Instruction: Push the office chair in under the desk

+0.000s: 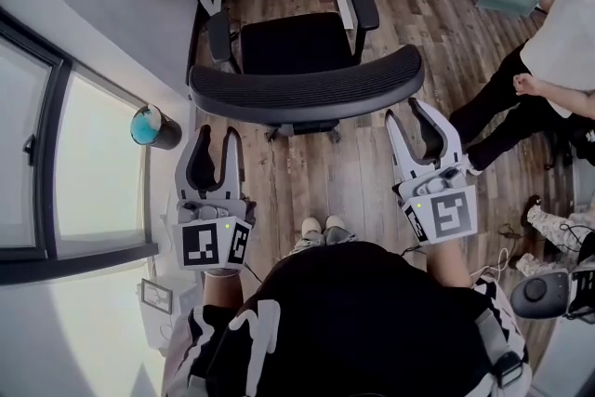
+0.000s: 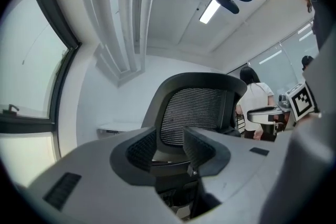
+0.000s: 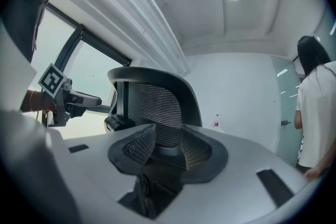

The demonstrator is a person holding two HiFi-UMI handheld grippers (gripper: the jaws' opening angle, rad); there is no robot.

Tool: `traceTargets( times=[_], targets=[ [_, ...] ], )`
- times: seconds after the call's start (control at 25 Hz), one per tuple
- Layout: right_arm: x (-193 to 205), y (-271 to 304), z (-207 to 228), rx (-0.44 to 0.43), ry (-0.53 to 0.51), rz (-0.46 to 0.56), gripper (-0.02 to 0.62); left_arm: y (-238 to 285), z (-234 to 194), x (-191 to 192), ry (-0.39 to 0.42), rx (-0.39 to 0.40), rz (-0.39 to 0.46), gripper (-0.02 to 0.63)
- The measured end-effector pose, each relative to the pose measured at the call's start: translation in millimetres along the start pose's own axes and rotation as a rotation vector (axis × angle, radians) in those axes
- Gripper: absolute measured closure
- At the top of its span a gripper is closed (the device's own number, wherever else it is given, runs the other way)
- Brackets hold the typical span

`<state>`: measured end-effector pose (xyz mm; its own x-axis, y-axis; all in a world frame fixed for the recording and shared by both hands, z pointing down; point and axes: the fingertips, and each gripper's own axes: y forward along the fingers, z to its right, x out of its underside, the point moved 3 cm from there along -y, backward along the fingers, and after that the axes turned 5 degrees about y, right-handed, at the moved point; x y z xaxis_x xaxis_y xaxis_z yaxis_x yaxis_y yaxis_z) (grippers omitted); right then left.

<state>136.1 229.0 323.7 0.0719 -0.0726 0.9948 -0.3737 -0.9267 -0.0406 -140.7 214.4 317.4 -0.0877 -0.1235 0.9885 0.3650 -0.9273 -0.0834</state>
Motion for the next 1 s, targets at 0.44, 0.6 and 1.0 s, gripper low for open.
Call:
traceTargets(
  times=[0.44,0.6,1.0],
  targets=[
    [4,31,24,0.002,-0.036,-0.06,0.351,22,-27,6,0.041,-0.022,-0.082,0.417],
    [6,43,30,-0.001,-0.047,-0.071,0.347,37,-30,13,0.058,0.021,-0.129,0.39],
    [9,56,36,-0.009,-0.056,-0.093,0.345,58,-42,16,0.073,0.016,-0.177,0.355]
  ],
)
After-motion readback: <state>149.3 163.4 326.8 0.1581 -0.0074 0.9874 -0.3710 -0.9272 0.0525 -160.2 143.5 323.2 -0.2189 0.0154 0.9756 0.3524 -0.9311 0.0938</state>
